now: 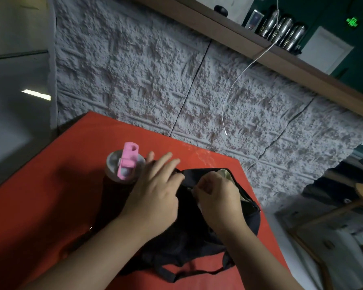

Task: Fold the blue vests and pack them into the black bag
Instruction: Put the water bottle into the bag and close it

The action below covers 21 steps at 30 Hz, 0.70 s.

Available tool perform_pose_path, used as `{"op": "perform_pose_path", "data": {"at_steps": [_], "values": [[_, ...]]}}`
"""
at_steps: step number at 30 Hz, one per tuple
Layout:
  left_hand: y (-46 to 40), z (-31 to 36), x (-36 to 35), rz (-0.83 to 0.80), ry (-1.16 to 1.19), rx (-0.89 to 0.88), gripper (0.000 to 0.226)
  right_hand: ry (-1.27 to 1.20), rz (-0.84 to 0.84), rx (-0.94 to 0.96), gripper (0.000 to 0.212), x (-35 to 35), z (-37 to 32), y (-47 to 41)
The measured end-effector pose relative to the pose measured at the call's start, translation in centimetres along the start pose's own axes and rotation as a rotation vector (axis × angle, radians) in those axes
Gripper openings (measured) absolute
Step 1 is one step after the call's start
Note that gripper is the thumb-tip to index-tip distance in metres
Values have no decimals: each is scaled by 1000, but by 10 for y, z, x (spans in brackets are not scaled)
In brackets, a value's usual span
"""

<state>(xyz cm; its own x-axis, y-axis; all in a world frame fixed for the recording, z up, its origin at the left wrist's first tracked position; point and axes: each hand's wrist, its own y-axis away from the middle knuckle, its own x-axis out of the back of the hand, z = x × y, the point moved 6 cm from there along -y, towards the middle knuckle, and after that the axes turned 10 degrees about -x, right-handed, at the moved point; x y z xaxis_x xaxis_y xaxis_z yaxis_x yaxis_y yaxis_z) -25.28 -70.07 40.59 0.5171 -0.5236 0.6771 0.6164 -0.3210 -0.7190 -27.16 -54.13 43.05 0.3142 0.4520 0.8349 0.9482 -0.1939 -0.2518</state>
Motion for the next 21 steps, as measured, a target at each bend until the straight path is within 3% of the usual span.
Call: {"op": "perform_pose_path", "data": {"at_steps": [3,5,8,11,15,21], "values": [[-2,19,-23,-76,-3,-82,35,-25,-8,36,12,-2,1,4],[-7,20,-28,-50,-1,-62,20,-12,16,56,13,-2,6,5],[-11,8,-34,-49,-12,32,22,52,52,61,19,1,15,3],[-6,-8,-37,-61,-32,82,15,110,54,-9,22,9,35,-8],[1,-20,-30,-58,-149,131,15,180,67,-112,6,25,65,-22],[3,-21,-26,-62,-225,167,15,260,107,-225,11,56,110,-41]]}}
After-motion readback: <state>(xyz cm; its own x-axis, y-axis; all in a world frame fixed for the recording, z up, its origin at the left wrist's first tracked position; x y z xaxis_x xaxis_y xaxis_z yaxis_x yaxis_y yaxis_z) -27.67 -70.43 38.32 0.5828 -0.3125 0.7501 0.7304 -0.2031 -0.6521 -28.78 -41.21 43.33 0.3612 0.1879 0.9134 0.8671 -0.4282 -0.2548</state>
